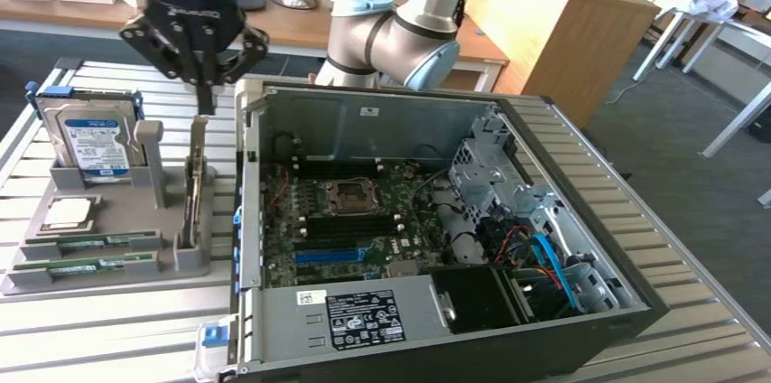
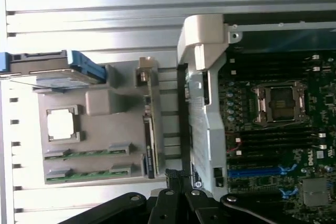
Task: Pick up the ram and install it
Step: 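Reach for the ram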
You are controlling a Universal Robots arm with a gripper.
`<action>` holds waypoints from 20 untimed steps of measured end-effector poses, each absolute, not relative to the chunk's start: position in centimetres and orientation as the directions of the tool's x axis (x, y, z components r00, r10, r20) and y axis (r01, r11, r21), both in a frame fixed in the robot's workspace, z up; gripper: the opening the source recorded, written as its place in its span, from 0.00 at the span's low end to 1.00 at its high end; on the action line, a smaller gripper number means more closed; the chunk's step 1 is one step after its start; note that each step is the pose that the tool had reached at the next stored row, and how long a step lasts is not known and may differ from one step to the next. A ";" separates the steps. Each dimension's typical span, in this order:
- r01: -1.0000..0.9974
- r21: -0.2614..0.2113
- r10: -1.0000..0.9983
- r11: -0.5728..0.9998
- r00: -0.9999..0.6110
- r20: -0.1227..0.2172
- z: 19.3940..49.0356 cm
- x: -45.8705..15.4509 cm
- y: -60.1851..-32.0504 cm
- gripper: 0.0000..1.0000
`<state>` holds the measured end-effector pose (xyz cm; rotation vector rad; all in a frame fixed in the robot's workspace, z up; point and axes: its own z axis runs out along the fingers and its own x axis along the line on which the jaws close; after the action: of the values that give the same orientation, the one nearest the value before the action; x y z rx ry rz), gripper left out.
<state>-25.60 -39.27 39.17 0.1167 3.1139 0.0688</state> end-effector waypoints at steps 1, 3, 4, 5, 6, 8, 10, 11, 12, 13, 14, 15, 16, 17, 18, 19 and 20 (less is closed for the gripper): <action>0.074 0.045 0.075 0.996 -0.997 -0.023 39.2 -25.9 -39.3 0.10; 0.074 0.045 0.075 0.996 -0.997 -0.023 39.2 -26.5 -39.3 0.10; 0.074 0.045 0.075 0.996 -0.997 -0.023 39.1 -26.8 -39.2 0.10; 0.074 0.045 0.075 0.996 -0.997 -0.023 39.1 -27.1 -39.2 0.10; 0.074 0.045 0.075 0.996 -0.997 -0.023 39.1 -27.4 -39.2 0.10; 0.074 0.045 0.075 0.996 -0.997 -0.023 39.1 -28.0 -39.2 0.10; 0.074 0.045 0.075 0.996 -0.997 -0.023 39.1 -28.6 -39.1 0.10; 0.074 0.045 0.075 0.996 -0.997 -0.023 39.1 -28.9 -39.1 0.10; 0.074 0.045 0.075 0.996 -0.997 -0.023 39.1 -29.2 -39.1 0.10; 0.074 0.045 0.075 0.996 -0.997 -0.023 39.1 -29.5 -39.1 0.10; 0.074 0.045 0.075 0.996 -0.997 -0.023 39.1 -29.9 -39.1 0.10; 0.074 0.045 0.075 0.996 -0.997 -0.023 39.1 -30.2 -39.1 0.10; 0.074 0.045 0.075 0.996 -0.997 -0.023 39.1 -30.4 -39.1 0.10; 0.074 0.045 0.075 0.996 -0.997 -0.023 39.0 -30.7 -39.1 0.10; 0.074 0.045 0.075 0.996 -0.997 -0.023 39.0 -31.0 -39.1 0.10; 0.074 0.045 0.075 0.996 -0.997 -0.023 39.0 -31.3 -39.1 0.10; 0.074 0.045 0.075 0.996 -0.997 -0.023 39.0 -31.6 -39.1 0.10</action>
<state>-31.63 -39.08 39.02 0.1166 3.1140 0.0688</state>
